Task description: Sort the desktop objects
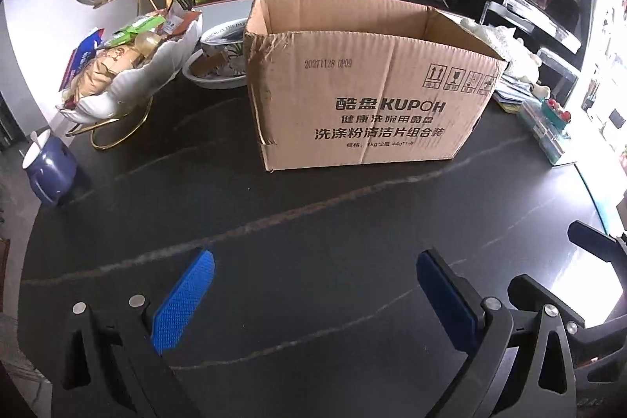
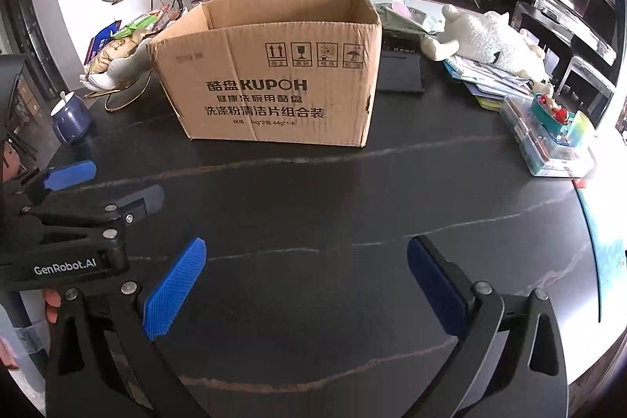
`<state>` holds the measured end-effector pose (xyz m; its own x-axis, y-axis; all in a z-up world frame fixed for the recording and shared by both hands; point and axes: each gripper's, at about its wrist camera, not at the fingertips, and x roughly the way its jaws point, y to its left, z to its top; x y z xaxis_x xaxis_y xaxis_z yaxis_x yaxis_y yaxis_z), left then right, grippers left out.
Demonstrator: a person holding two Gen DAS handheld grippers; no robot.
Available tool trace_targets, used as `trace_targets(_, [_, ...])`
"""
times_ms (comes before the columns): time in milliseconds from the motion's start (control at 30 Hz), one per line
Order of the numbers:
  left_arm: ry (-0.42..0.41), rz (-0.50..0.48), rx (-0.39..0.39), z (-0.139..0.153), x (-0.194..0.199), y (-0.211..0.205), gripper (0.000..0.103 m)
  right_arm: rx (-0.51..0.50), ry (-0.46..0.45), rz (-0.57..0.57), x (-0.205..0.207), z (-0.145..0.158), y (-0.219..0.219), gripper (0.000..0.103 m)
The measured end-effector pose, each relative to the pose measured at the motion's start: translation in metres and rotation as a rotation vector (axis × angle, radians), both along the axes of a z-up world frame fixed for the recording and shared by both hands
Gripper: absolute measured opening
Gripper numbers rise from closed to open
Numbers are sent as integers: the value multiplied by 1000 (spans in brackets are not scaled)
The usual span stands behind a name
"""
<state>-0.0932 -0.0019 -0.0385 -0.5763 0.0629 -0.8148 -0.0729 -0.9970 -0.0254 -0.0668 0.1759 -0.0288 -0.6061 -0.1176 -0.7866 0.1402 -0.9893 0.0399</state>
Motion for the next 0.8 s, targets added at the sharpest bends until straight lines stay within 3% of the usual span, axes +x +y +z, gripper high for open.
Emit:
trace_targets(567, [11, -9, 8, 9, 10, 3, 102, -3, 24, 7, 10, 9, -3, 102])
trace_targets(800, [28, 27, -69, 11, 13, 7, 102, -1, 32, 1, 10, 11, -3, 102])
